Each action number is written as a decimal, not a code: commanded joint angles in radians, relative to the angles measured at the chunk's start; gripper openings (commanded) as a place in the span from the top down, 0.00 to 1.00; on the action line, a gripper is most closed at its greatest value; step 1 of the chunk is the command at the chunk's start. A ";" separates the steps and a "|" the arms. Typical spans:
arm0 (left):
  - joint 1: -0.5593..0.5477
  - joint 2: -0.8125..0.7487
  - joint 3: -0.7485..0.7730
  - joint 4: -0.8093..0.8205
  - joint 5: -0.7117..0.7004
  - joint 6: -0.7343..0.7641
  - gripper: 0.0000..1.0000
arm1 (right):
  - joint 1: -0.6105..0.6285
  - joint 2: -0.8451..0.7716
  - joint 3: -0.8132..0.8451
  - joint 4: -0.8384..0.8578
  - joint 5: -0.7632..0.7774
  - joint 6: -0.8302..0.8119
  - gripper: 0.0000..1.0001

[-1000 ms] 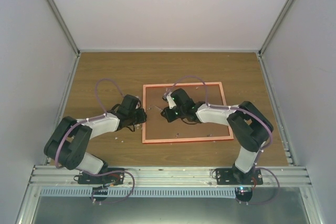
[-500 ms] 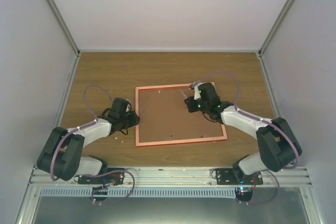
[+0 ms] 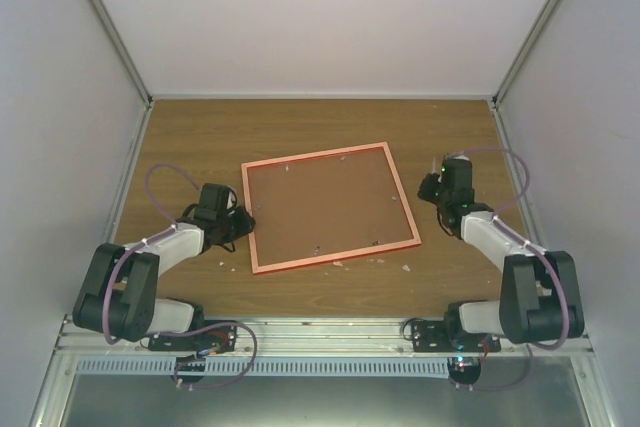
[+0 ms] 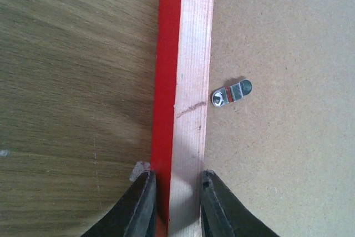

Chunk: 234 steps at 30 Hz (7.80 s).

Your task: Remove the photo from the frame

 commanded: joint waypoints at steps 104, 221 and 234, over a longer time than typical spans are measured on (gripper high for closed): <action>0.126 0.648 0.859 -0.284 -0.017 0.339 0.04 | 0.219 0.138 0.056 -0.126 -0.360 0.115 0.00; -0.236 -0.012 0.057 -0.124 0.083 0.079 0.11 | 0.141 0.575 0.613 -0.321 -0.328 -0.264 0.00; -0.300 -0.012 0.052 -0.211 -0.066 0.063 0.34 | 0.421 0.130 0.215 -0.326 -0.076 -0.244 0.00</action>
